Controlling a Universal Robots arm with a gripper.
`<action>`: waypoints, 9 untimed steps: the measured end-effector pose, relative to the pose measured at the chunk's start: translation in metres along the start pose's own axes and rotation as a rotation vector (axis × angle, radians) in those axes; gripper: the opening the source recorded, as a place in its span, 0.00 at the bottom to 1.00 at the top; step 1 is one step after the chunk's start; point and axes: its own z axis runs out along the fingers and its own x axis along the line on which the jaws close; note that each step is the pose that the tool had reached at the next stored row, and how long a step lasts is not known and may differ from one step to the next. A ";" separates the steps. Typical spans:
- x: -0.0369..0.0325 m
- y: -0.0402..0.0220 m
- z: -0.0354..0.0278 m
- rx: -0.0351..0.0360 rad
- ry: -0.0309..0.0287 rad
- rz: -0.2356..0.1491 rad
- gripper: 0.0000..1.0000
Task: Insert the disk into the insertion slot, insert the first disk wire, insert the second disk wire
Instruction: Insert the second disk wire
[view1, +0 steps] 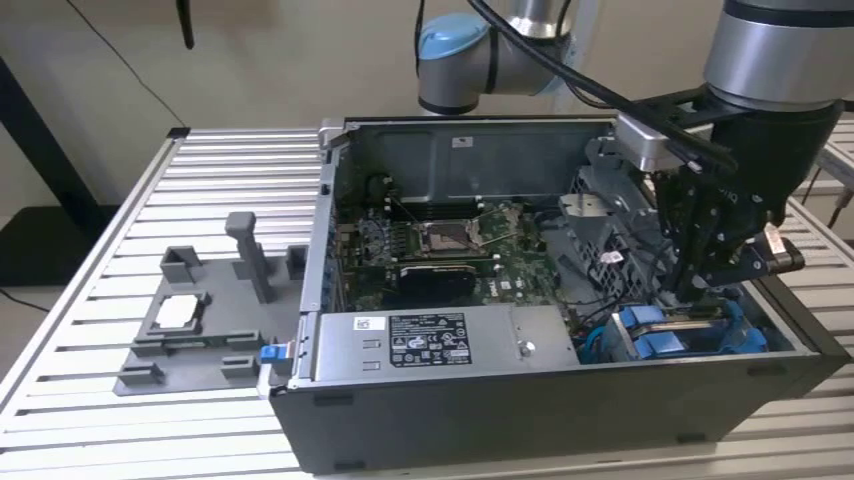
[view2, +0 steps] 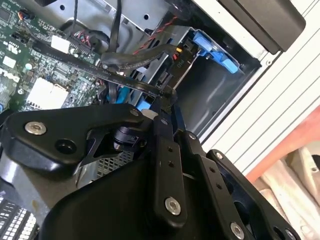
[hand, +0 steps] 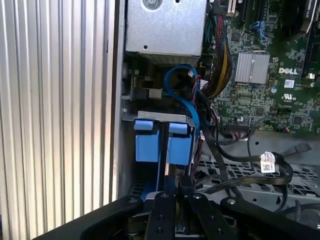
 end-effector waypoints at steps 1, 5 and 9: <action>0.0000 -0.0003 0.0007 -0.0057 -0.0006 0.000 0.16; 0.0000 -0.0029 0.0046 -0.0135 -0.0054 0.001 0.16; -0.0001 -0.0053 0.0082 -0.0138 -0.0206 0.005 0.16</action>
